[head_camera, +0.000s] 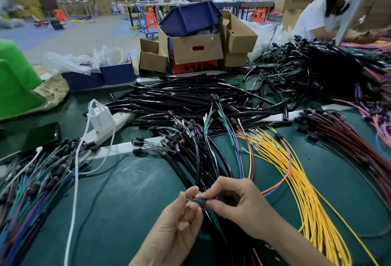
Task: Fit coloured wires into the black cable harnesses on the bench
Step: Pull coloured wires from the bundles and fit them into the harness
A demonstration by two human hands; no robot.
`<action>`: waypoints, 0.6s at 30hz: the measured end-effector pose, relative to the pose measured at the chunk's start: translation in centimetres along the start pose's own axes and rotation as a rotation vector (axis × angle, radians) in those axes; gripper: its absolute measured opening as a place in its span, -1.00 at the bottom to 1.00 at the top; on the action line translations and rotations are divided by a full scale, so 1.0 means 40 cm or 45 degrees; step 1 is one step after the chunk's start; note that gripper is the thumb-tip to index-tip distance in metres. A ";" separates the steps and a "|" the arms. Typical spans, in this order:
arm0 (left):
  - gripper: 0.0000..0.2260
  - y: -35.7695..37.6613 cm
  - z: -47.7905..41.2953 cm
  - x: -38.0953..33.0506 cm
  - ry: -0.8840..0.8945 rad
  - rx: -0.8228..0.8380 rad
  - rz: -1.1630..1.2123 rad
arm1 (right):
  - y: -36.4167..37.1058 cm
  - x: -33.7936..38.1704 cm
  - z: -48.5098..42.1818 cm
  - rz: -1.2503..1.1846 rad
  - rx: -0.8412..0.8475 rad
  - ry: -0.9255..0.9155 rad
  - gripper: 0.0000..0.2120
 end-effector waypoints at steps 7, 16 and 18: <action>-0.46 0.002 0.002 0.010 -0.091 0.026 0.084 | 0.004 -0.003 -0.001 0.008 0.015 -0.009 -0.76; -0.53 0.005 -0.010 -0.008 0.038 0.089 -0.181 | 0.007 -0.019 0.004 0.058 0.074 0.027 -0.88; -0.55 0.007 -0.016 -0.016 0.094 0.112 -0.252 | 0.006 -0.018 0.003 0.100 0.076 0.016 -0.89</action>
Point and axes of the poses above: each hand's wrist, its own z-axis away from the middle knuckle, its own y-axis out of the palm, x = y × z, the point moved 10 cm from there along -z, towards the middle knuckle, and after that the axes turned 2 degrees about -x, right-handed, at the moved point
